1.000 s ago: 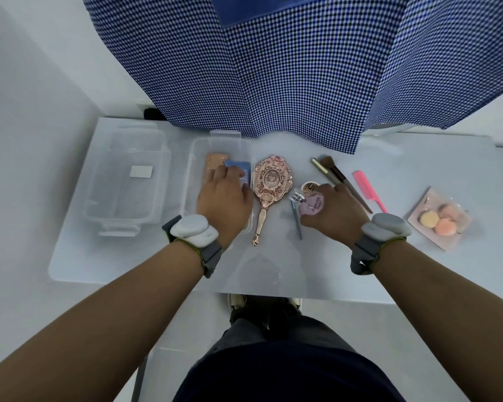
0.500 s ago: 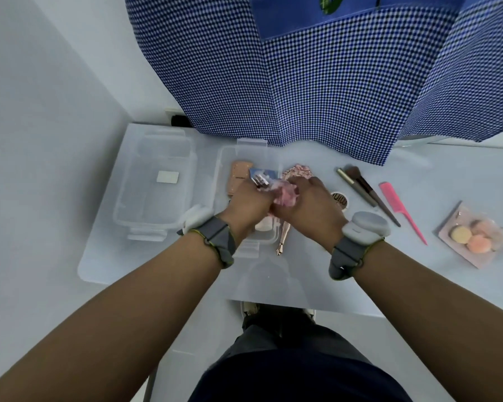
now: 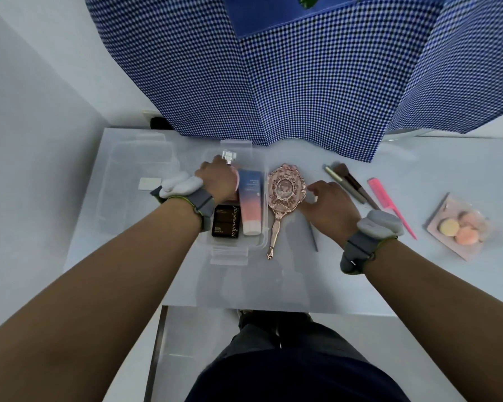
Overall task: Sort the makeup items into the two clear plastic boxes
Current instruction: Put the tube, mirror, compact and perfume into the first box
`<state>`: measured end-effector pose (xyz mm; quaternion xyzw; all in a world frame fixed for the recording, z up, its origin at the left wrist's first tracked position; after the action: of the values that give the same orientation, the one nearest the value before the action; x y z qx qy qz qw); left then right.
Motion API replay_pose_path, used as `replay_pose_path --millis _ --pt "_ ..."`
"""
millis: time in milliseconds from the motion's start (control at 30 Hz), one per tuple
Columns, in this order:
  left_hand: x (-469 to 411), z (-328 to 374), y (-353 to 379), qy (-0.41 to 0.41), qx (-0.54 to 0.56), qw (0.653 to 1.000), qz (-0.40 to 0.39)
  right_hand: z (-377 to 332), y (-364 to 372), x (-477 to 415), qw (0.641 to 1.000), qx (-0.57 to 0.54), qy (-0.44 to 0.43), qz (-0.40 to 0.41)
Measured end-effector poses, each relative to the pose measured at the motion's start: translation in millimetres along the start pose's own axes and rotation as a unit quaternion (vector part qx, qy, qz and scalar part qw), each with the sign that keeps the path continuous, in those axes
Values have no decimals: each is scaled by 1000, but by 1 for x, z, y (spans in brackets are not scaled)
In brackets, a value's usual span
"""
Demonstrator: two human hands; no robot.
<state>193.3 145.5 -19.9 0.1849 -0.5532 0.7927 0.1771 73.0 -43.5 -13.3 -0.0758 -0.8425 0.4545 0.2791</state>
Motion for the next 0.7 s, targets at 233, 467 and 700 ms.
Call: replay_pose_path --millis 233,467,700 --pt "-10 4 15 -29 -100 995 8 34 -1 -11 996 68 45 -42" --pt "-15 2 28 -50 -61 992 97 46 -2 -17 996 78 52 -11" --pt "-4 -2 39 -13 -106 985 135 51 5 -20 996 92 18 -8"
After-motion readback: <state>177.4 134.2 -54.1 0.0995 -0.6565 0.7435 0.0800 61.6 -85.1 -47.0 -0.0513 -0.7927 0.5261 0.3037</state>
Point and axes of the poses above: each hand's wrist, its own x-axis away from the middle knuckle, its own y-axis out of the palm, z = x × y, the point moved 5 cm from there along -x, towards the middle knuckle, and after that the axes turned 1 degree about -x, right-handed, at the moved point
